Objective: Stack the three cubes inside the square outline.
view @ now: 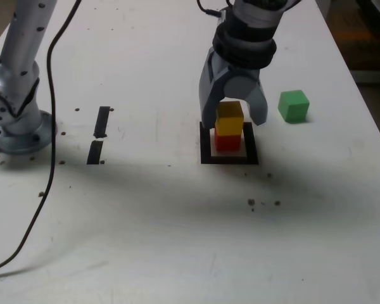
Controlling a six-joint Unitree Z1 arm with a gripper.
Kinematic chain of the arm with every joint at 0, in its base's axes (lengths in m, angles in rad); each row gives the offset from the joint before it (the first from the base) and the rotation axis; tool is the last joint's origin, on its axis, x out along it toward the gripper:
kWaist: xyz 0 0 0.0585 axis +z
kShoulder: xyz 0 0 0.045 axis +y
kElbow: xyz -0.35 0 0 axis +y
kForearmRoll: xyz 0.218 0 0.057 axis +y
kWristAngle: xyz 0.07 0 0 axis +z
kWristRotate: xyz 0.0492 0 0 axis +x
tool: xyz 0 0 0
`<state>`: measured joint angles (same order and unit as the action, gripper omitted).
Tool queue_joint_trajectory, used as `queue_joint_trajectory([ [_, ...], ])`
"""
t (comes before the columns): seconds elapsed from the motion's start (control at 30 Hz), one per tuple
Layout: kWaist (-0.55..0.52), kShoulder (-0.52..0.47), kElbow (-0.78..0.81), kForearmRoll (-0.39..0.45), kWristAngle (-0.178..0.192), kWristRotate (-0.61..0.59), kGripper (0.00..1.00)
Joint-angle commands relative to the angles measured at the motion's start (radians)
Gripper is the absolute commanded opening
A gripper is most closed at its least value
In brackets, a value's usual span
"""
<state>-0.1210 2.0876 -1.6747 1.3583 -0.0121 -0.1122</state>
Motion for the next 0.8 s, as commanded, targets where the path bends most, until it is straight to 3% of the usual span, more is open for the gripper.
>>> queue_joint_trajectory([
  [0.0, 0.001, -0.012, -0.006, 0.002, -0.002, -0.001, 1.0],
  [0.1, 0.001, -0.032, -0.012, 0.026, 0.006, -0.007, 1.0],
  [0.3, 0.002, -0.102, -0.027, 0.205, 0.065, -0.042, 1.0],
  [0.43, 0.01, -0.151, -0.05, 0.25, 0.094, -0.041, 1.0],
  [0.77, 0.014, -0.107, -0.446, 0.275, 0.212, 0.071, 1.0],
])
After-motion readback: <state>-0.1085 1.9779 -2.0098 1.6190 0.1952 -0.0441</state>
